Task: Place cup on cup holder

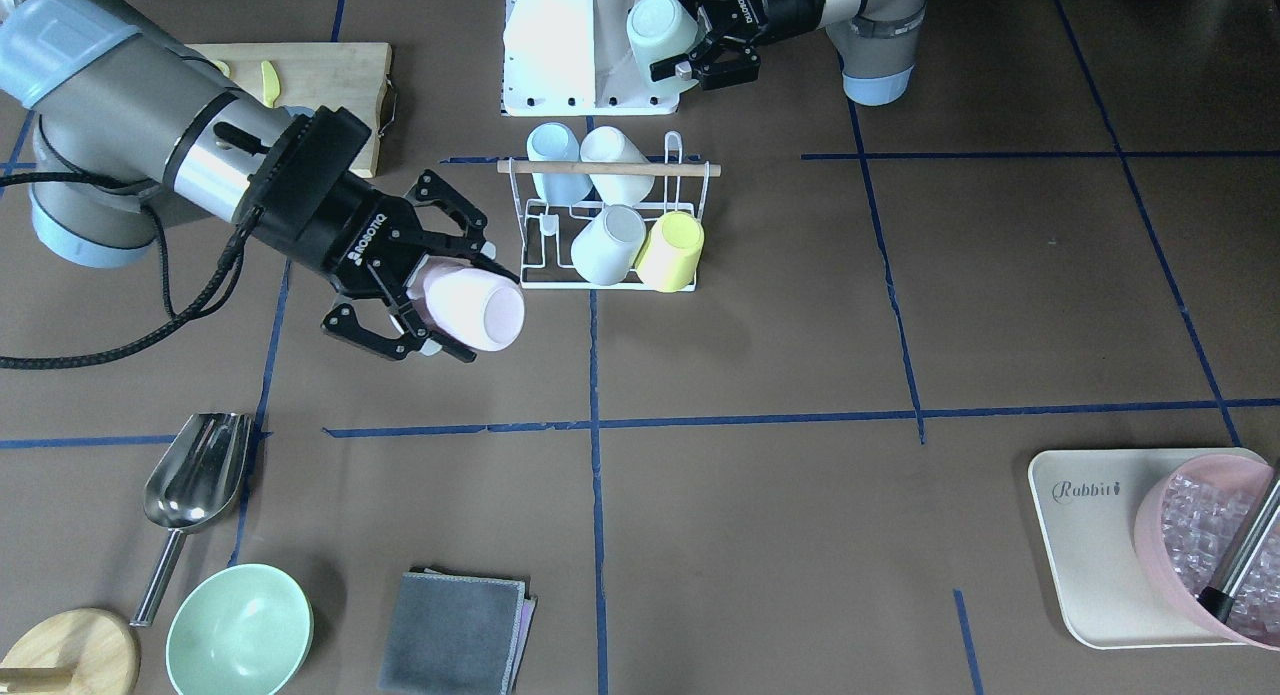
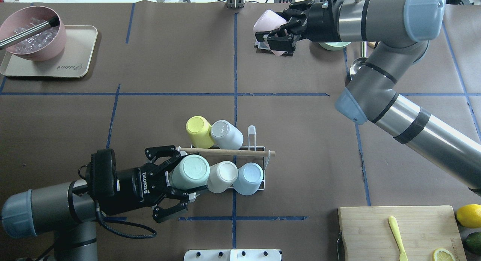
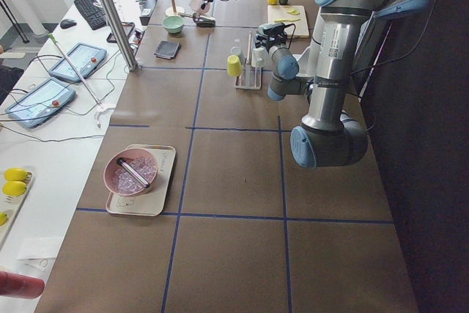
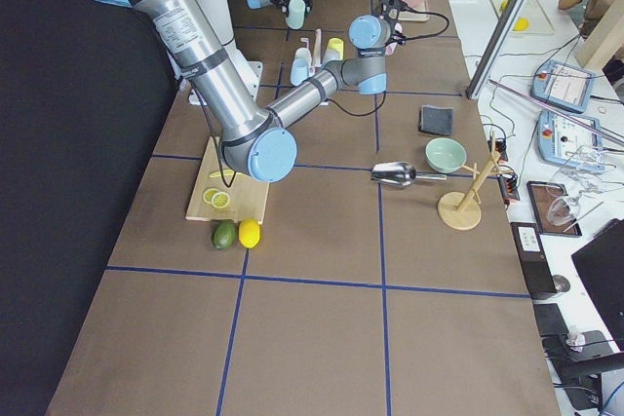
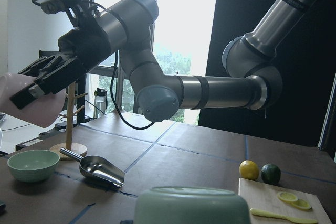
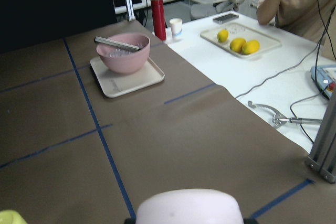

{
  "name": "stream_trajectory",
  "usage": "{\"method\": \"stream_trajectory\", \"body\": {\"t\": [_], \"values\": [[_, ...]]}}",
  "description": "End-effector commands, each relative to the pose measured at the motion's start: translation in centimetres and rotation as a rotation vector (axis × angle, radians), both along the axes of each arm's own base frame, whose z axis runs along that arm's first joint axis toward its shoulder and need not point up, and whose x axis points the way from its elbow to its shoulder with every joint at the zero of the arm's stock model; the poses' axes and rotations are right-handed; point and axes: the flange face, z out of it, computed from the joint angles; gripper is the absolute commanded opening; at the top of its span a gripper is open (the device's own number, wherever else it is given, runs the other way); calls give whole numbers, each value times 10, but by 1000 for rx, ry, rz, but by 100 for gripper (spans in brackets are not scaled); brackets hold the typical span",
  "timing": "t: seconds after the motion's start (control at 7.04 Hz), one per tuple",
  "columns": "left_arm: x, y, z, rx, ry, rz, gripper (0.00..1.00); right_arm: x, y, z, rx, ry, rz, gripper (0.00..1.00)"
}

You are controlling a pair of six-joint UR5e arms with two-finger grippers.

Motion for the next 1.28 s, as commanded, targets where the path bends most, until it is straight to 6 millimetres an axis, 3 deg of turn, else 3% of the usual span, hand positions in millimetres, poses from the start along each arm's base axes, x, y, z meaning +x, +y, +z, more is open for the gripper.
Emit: {"method": "stream_trajectory", "body": {"t": [0.0, 0.28, 0.43, 0.57, 0.71, 1.14], "values": [[12, 12, 21, -2, 34, -25, 5, -2, 22, -13, -57, -212, -35, 0], [1, -12, 22, 56, 4, -135, 5, -49, 55, 11, -69, -355, -38, 0], [-3, -24, 24, 62, -9, -166, 6, -59, 56, 26, -42, -375, -1, 0], [-1, -27, 29, 56, -22, -172, 6, -84, 63, 43, -6, -312, 7, 0], [6, -31, 36, 47, -41, -180, 6, -96, 61, 54, 30, -264, 28, 0], [34, -31, 39, 38, -58, -164, 6, -131, 89, 54, 157, -202, 71, 0]]}}
